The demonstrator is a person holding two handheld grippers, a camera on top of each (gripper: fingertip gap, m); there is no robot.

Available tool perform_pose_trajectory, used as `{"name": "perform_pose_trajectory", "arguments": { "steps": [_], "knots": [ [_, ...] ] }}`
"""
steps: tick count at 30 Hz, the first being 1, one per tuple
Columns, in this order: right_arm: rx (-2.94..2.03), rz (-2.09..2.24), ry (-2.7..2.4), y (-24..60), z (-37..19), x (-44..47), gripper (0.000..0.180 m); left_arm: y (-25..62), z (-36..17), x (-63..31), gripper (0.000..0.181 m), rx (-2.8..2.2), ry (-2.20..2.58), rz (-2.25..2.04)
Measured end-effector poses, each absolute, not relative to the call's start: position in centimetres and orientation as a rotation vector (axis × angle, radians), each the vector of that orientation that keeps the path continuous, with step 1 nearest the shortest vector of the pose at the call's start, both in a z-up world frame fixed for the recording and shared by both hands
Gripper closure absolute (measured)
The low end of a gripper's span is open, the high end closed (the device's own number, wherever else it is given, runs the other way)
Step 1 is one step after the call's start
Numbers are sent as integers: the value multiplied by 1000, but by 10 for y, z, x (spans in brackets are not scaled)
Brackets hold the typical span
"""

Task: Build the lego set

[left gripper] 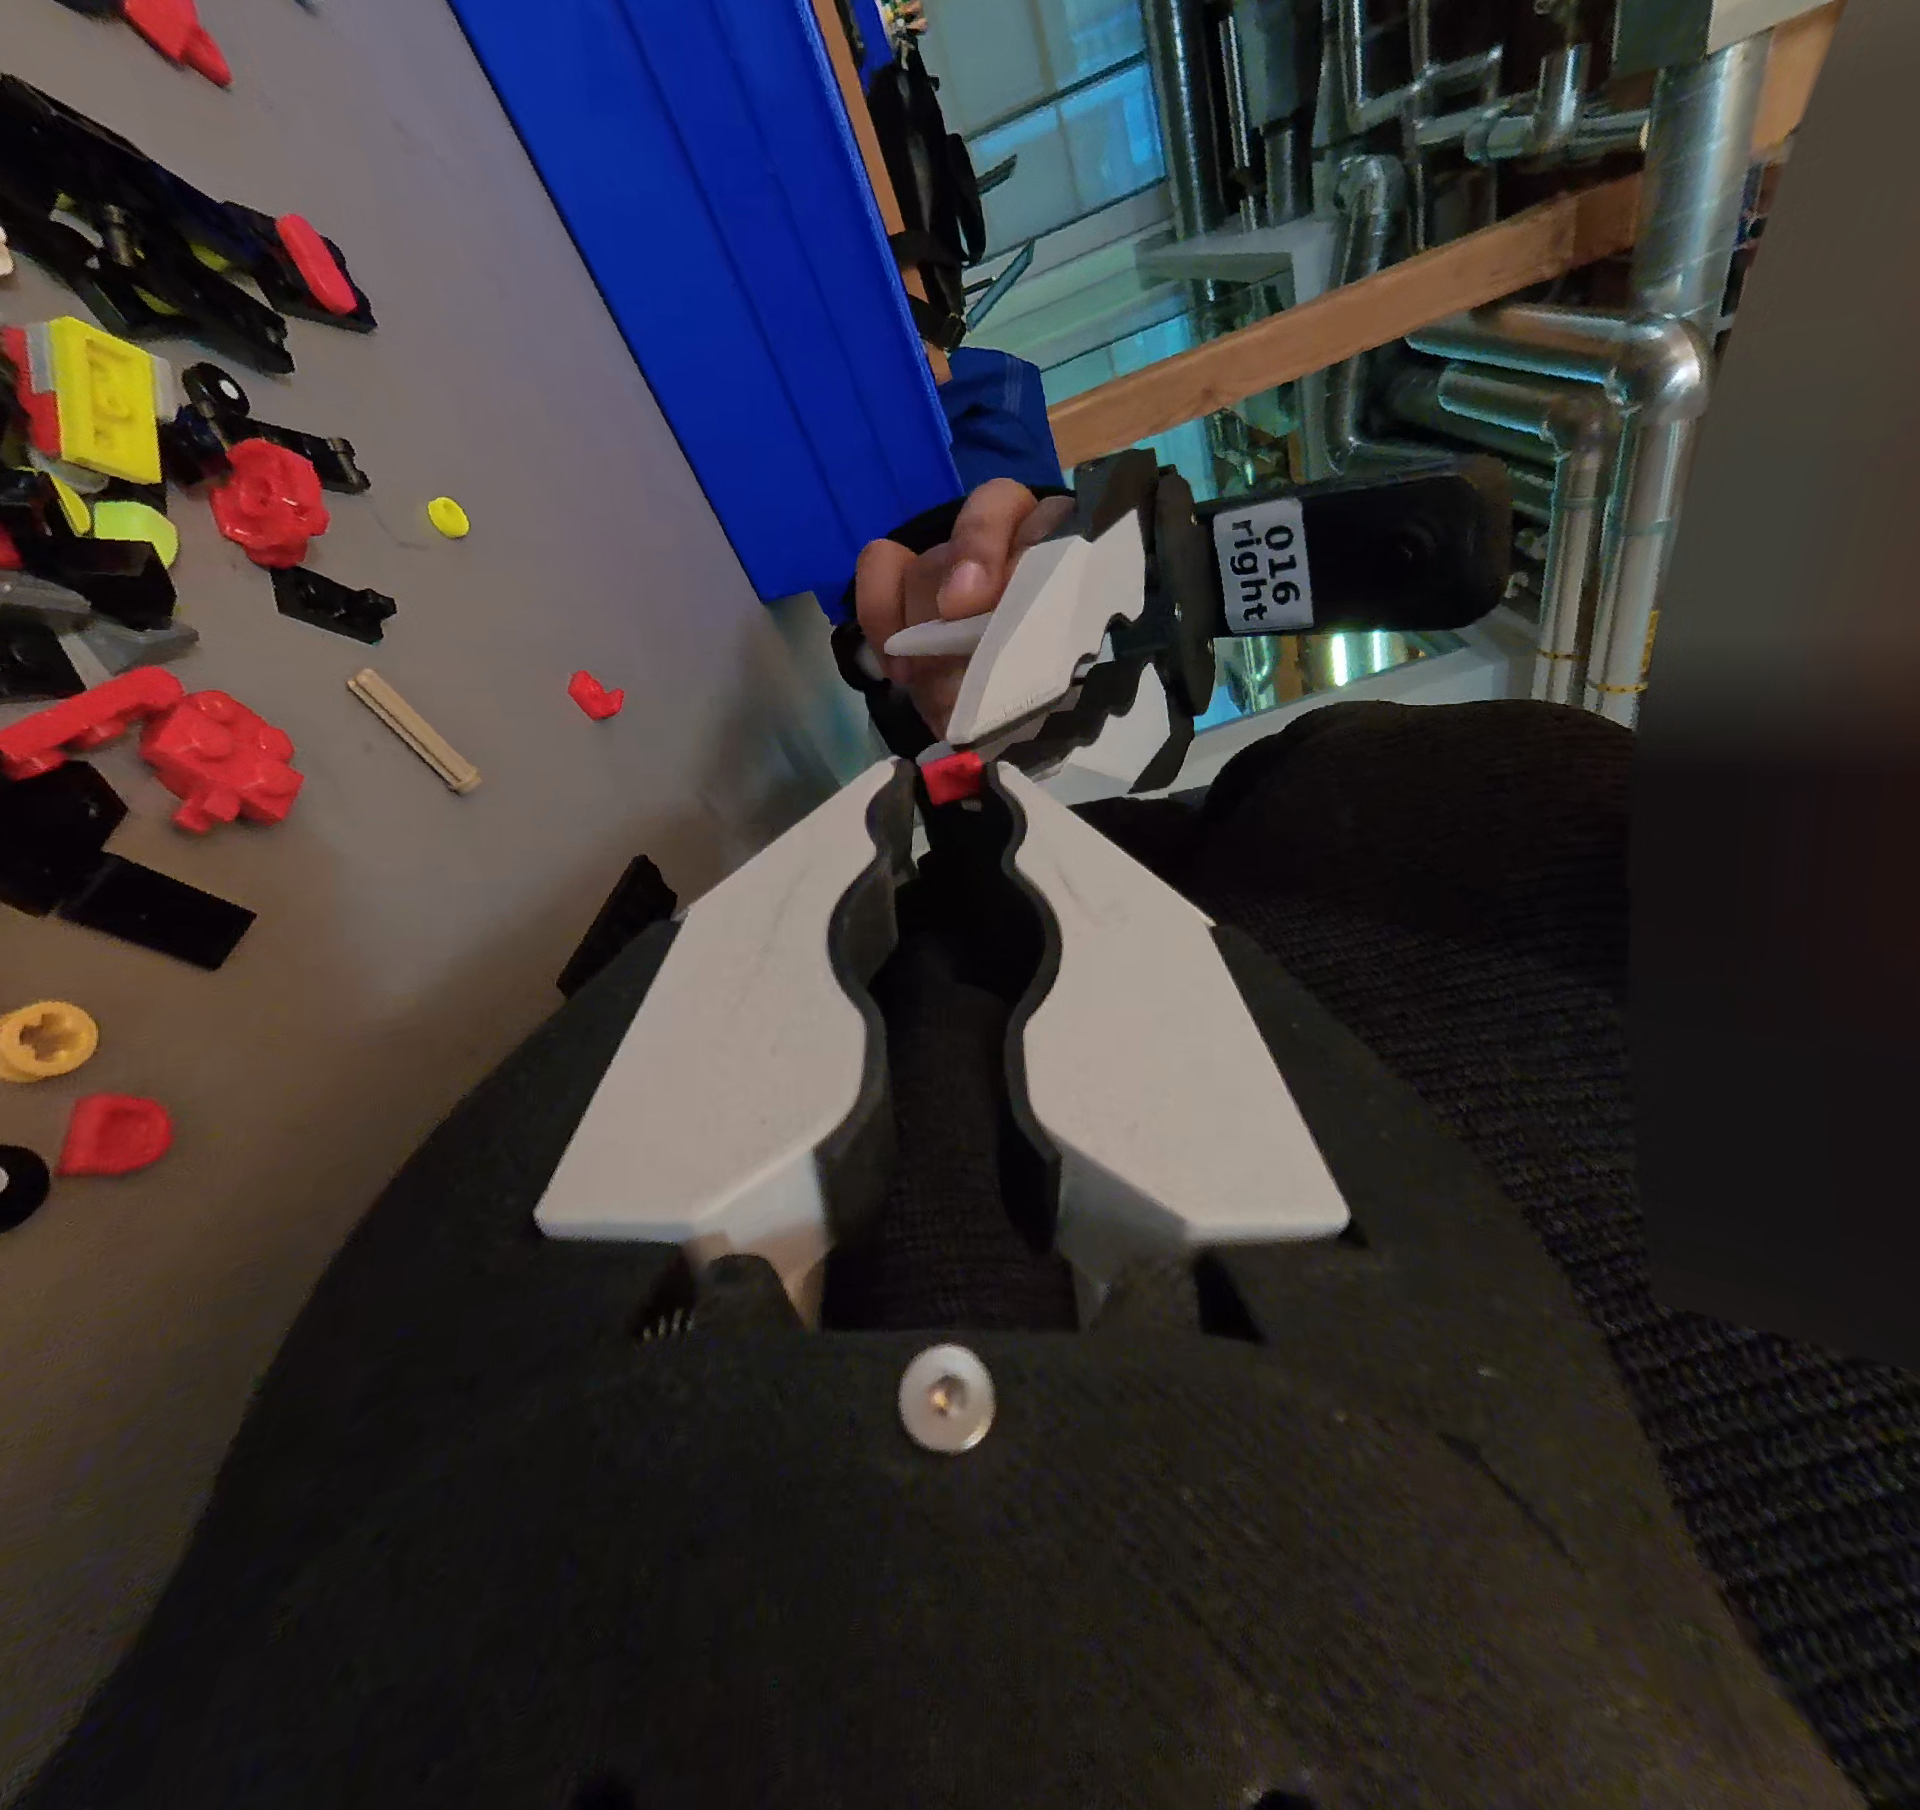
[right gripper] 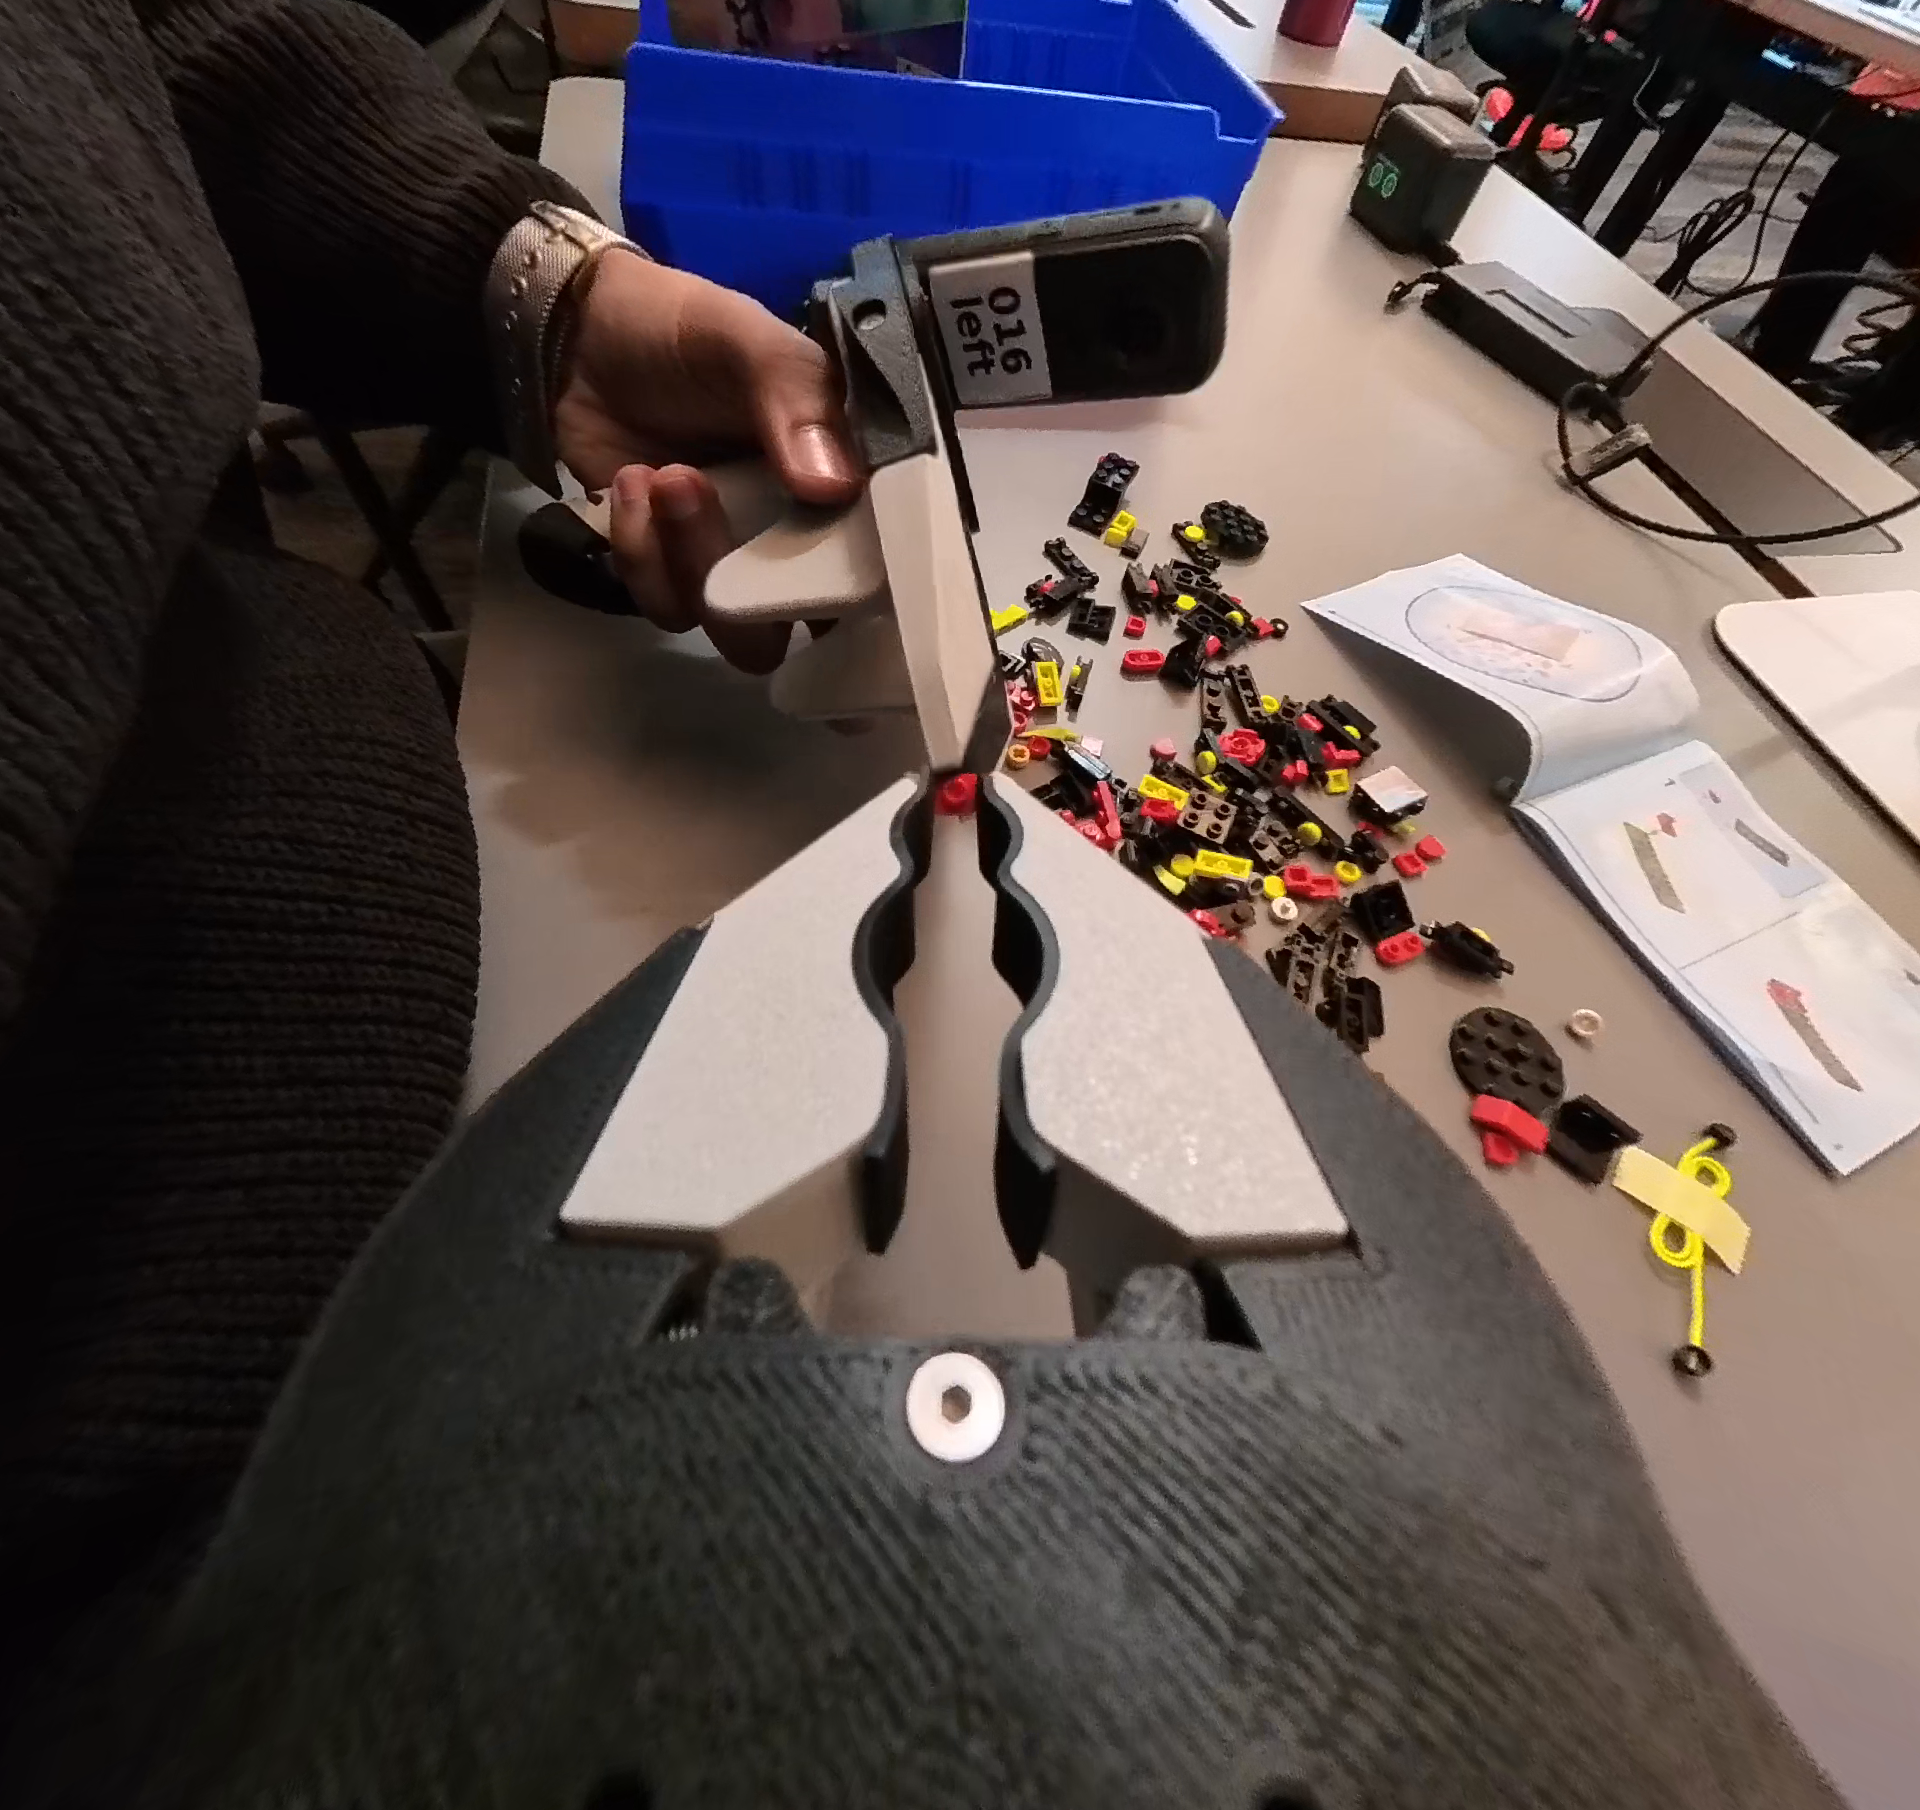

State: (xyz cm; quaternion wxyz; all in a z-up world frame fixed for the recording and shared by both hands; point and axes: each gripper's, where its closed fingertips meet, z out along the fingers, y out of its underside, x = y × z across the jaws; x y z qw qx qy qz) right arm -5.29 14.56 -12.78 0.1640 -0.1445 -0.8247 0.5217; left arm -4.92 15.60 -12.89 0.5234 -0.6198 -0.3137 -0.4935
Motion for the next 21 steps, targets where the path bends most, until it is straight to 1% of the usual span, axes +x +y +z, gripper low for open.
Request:
{"name": "perform_pose_trajectory", "arguments": {
  "steps": [21],
  "knots": [
    [-408, 1480, -2343, 144, -130, -54, 173, 155, -129, -51, 172, -1448, -784, -1233]
  ]
}}
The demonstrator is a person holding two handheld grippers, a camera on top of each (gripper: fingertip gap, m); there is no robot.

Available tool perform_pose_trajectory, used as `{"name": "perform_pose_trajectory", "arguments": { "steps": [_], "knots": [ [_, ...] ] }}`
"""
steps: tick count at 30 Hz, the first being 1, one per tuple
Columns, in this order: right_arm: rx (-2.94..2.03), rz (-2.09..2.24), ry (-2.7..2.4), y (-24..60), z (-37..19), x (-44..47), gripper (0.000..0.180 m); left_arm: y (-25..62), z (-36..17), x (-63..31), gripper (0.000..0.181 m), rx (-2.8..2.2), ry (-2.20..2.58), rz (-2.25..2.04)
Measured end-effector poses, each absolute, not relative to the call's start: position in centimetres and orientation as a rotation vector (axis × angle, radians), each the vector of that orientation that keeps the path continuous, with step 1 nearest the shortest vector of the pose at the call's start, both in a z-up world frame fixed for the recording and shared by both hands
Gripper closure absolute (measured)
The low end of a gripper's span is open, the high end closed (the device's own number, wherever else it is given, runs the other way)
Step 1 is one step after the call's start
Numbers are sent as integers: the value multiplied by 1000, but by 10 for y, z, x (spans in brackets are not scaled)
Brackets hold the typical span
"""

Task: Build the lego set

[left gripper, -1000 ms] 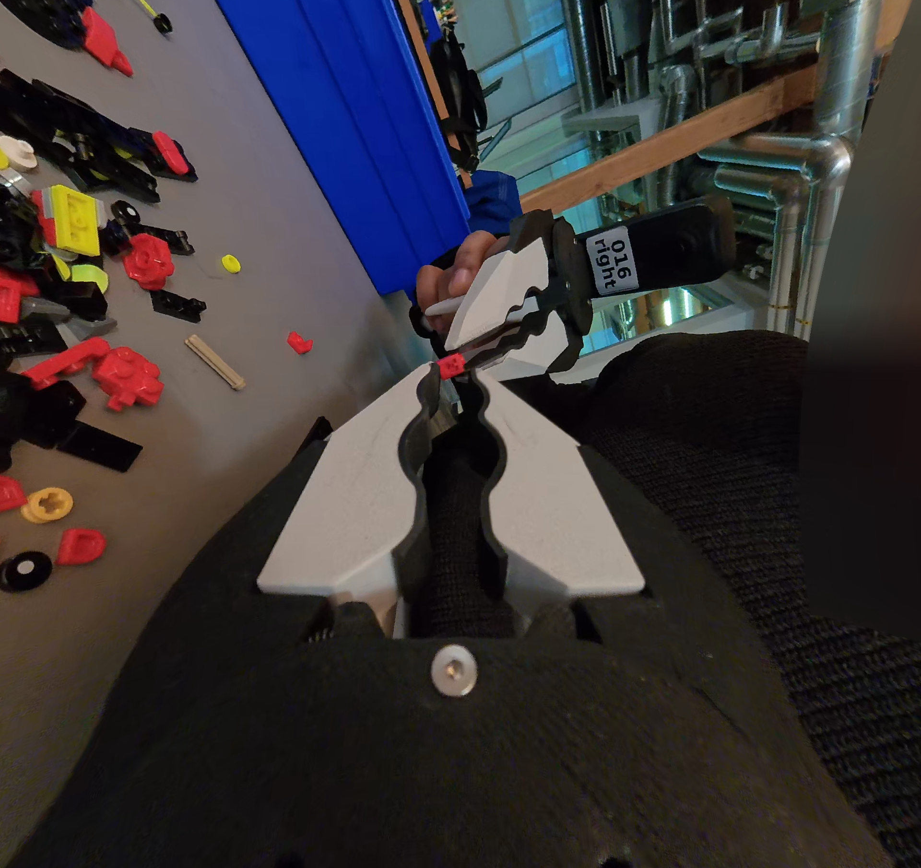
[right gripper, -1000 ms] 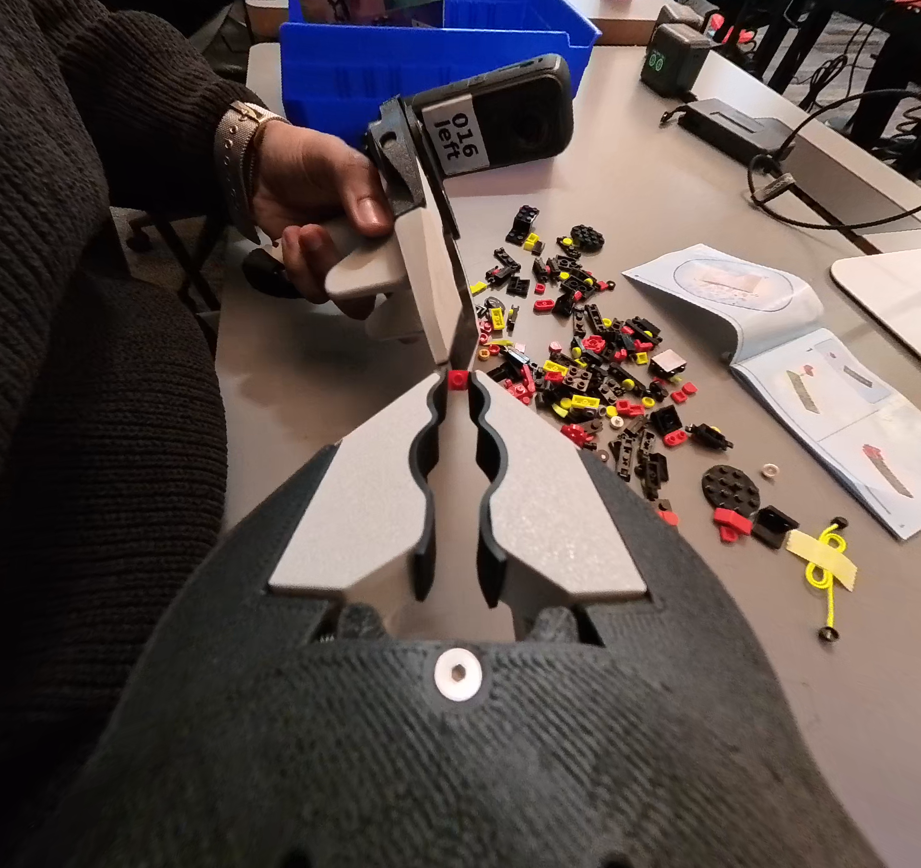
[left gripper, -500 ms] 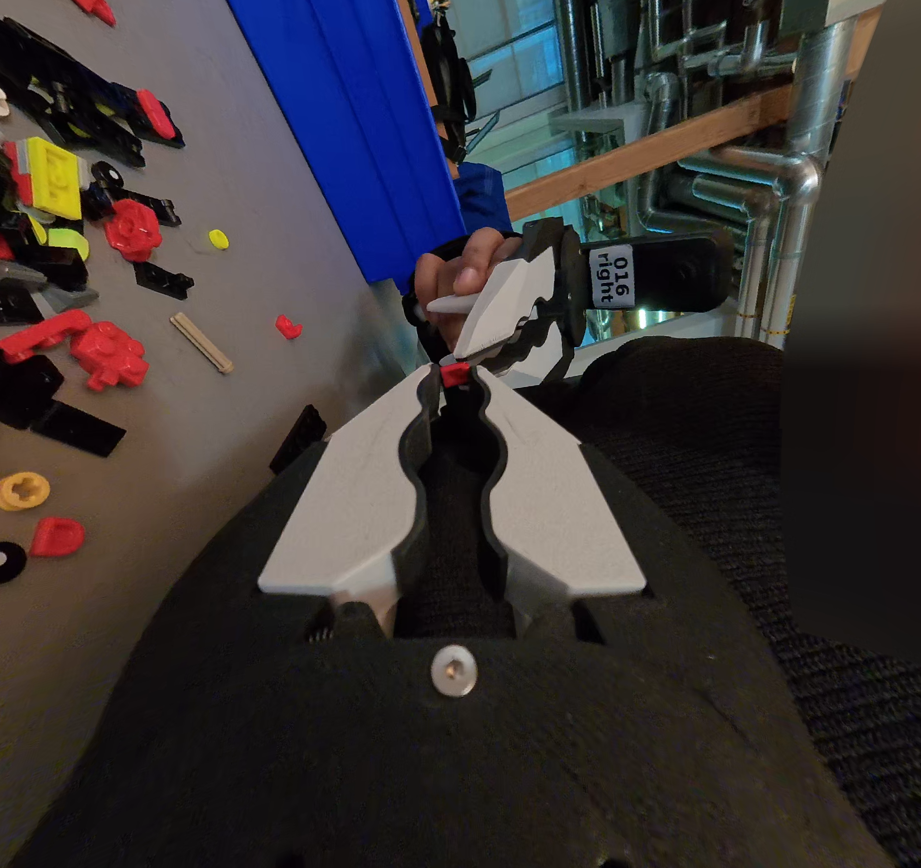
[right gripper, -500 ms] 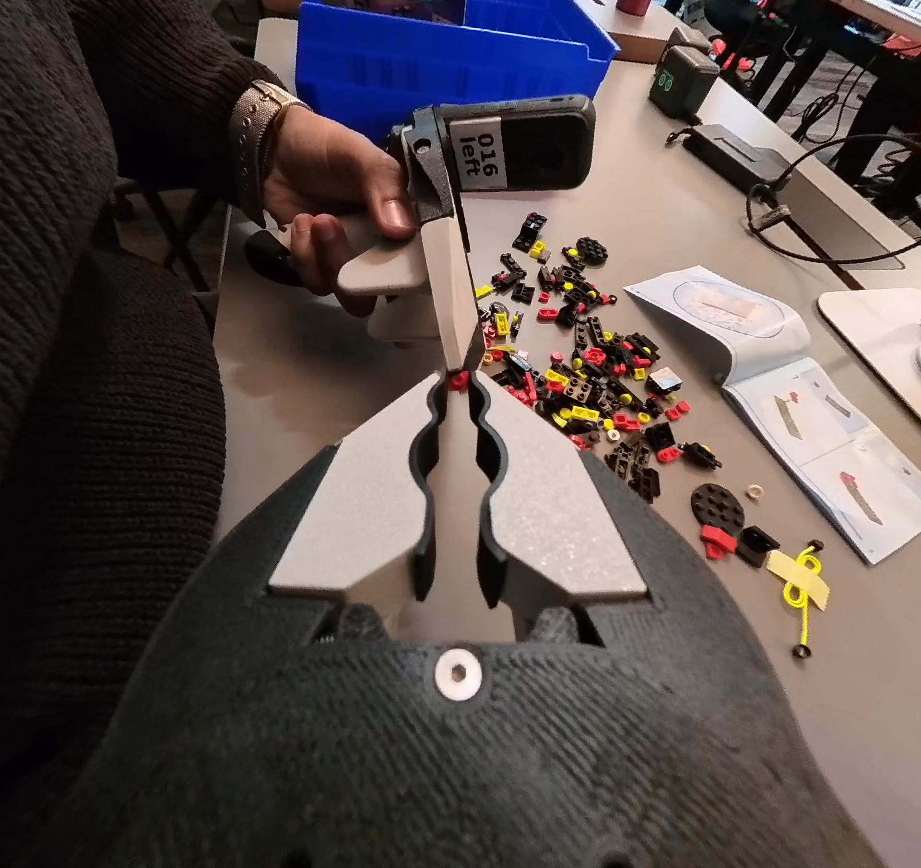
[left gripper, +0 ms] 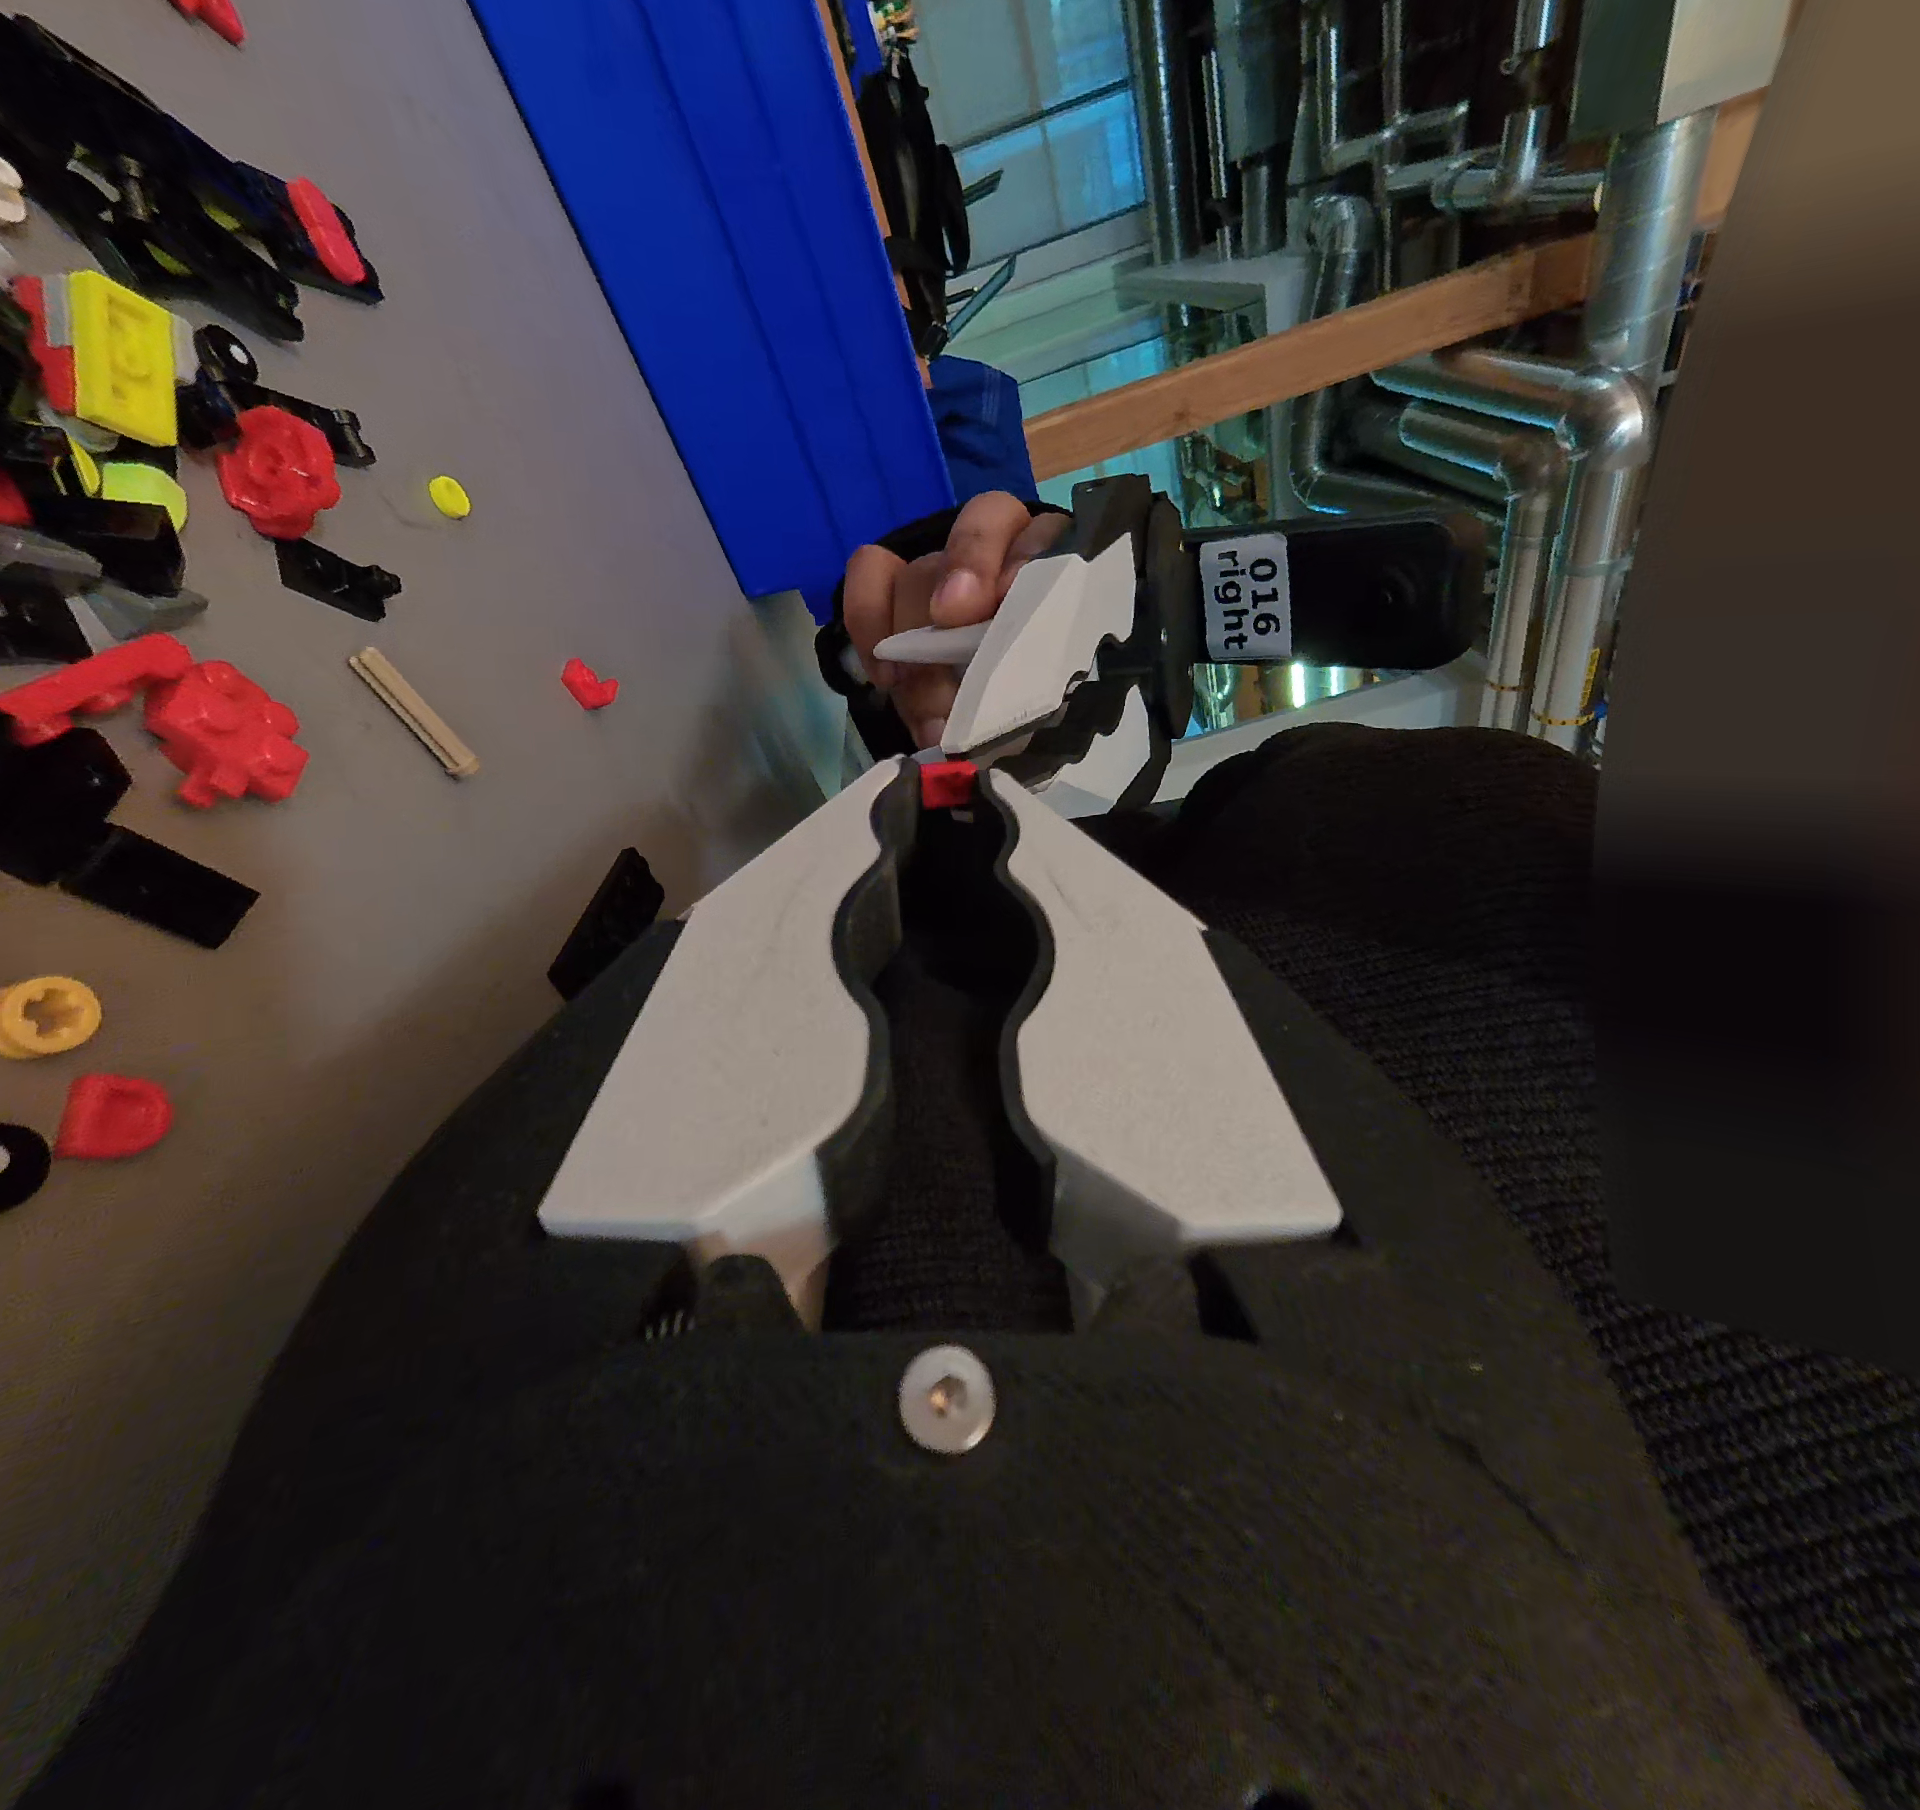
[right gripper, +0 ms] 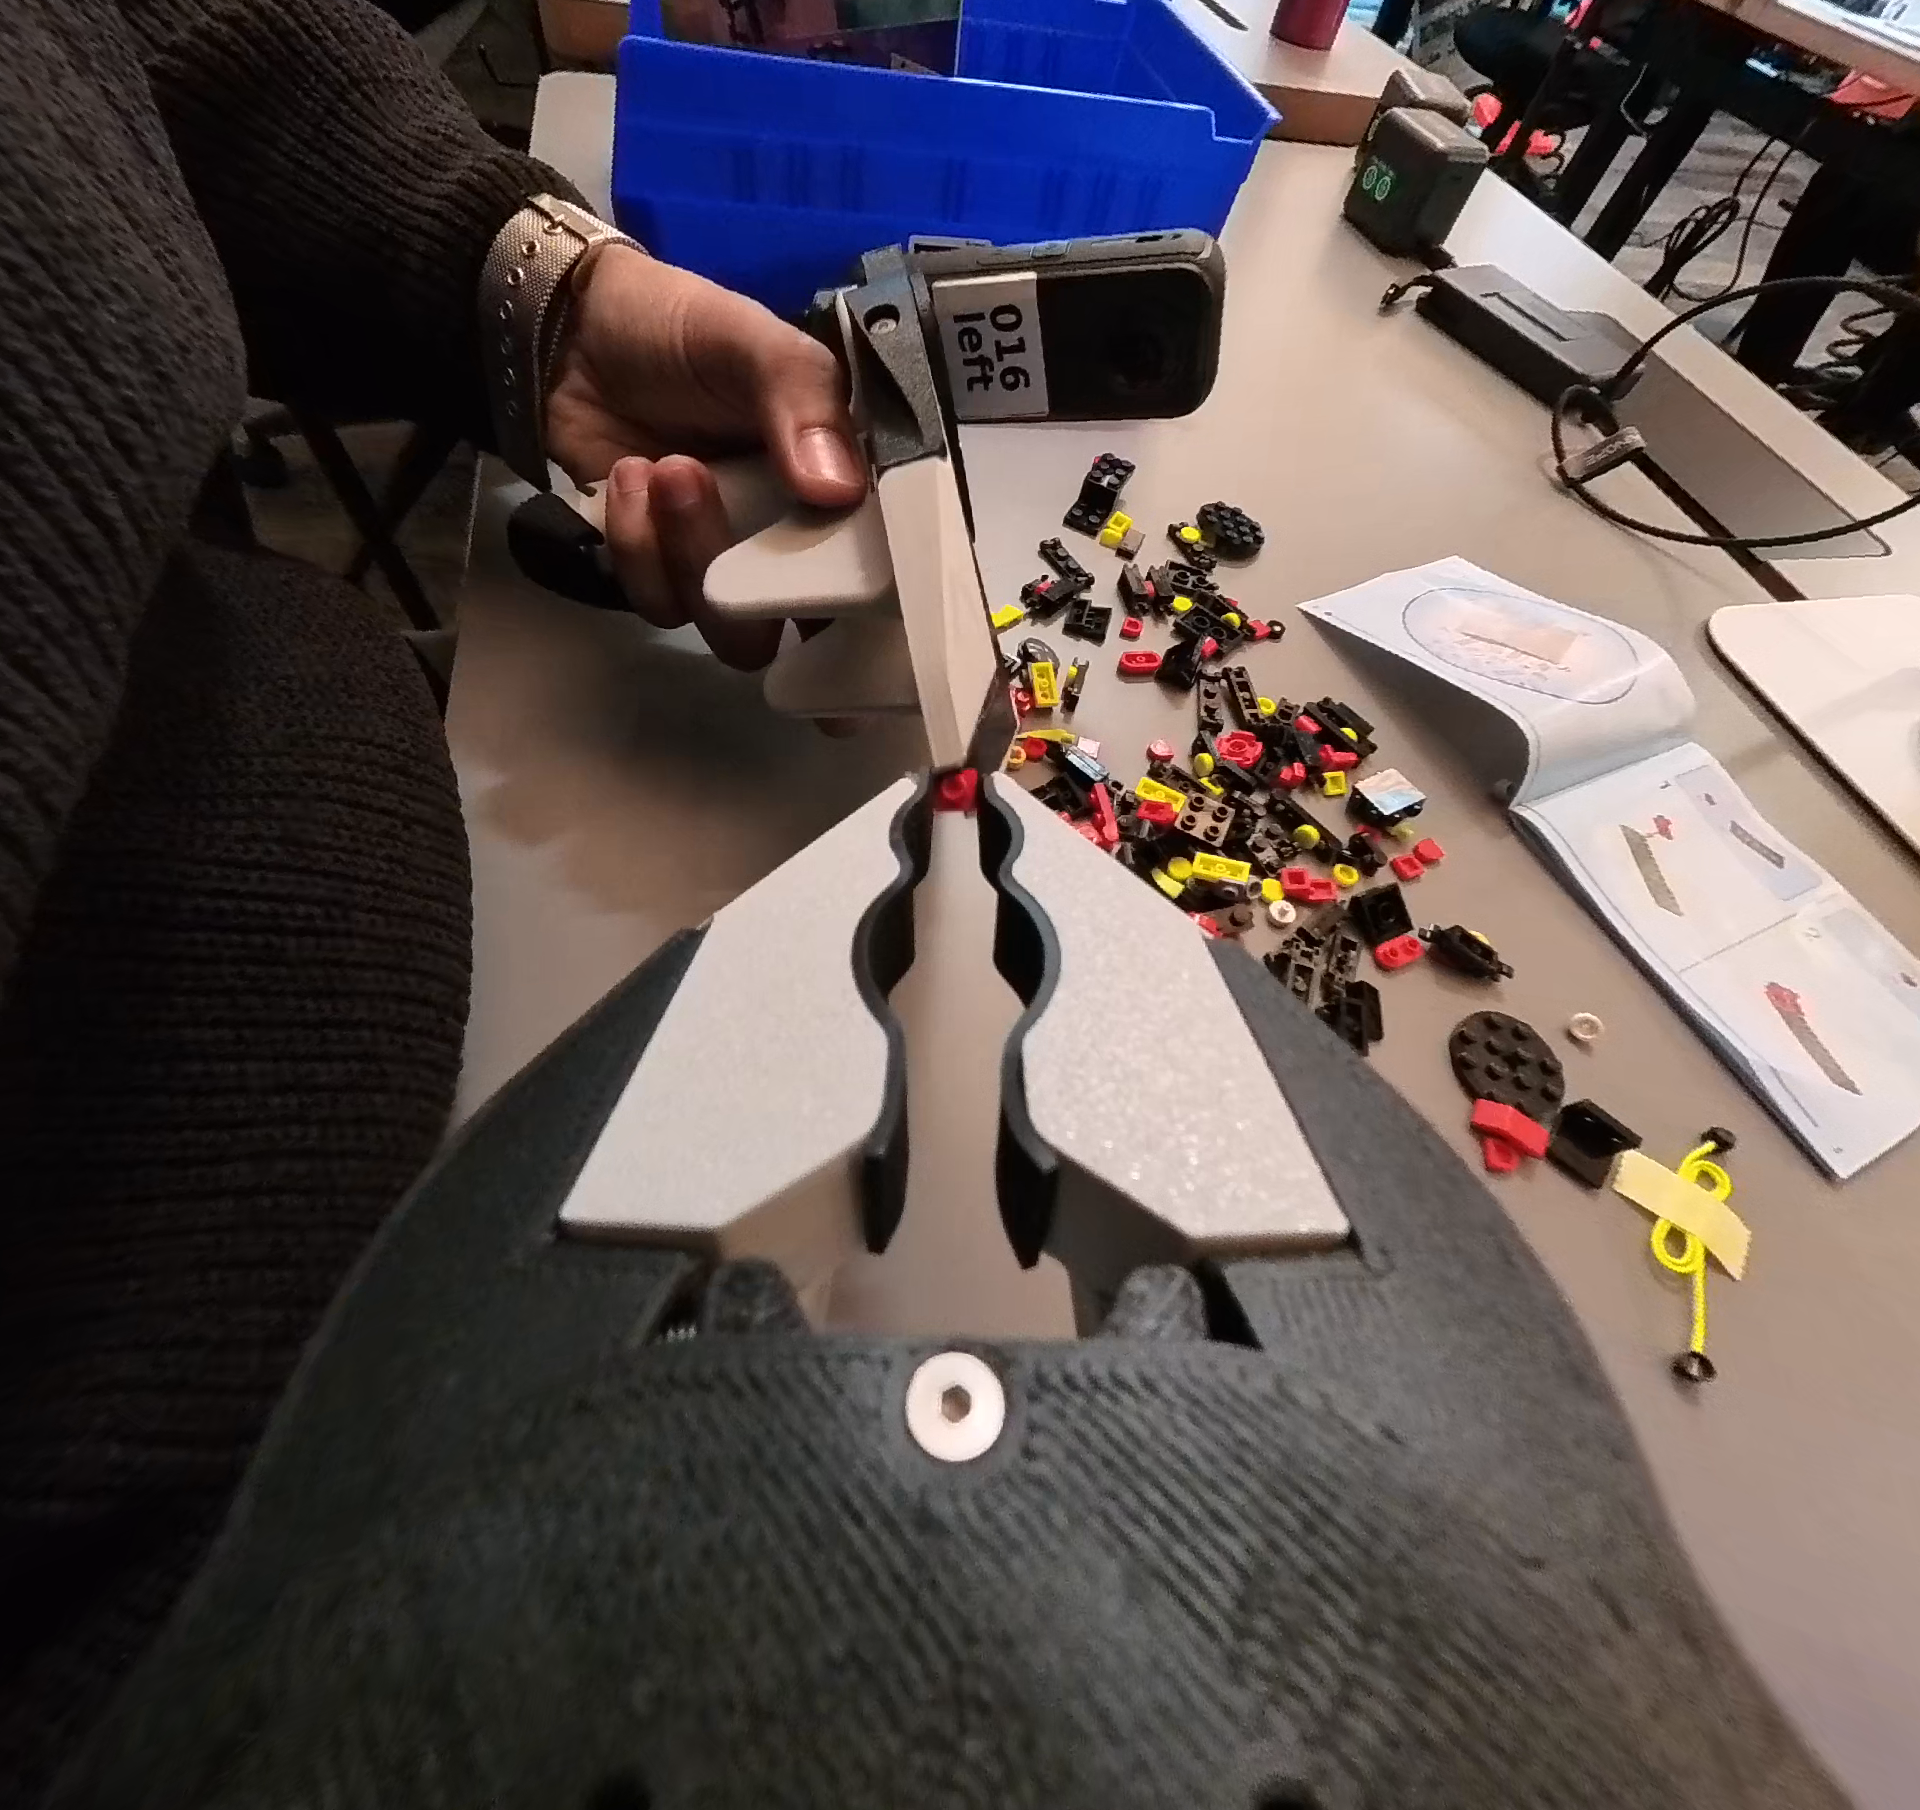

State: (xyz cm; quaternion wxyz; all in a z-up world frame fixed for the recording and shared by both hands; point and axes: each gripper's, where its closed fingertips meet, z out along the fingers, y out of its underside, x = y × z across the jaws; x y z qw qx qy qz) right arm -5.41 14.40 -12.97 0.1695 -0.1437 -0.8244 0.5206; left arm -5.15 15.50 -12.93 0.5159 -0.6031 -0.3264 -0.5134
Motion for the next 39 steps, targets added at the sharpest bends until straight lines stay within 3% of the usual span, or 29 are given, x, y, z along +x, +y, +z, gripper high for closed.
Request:
{"name": "perform_pose_trajectory", "arguments": {
  "steps": [39],
  "knots": [
    [-364, 1585, -2263, 141, -110, -50, 174, 154, -108, -44, 173, -1279, -752, -1426]
  ]
}}
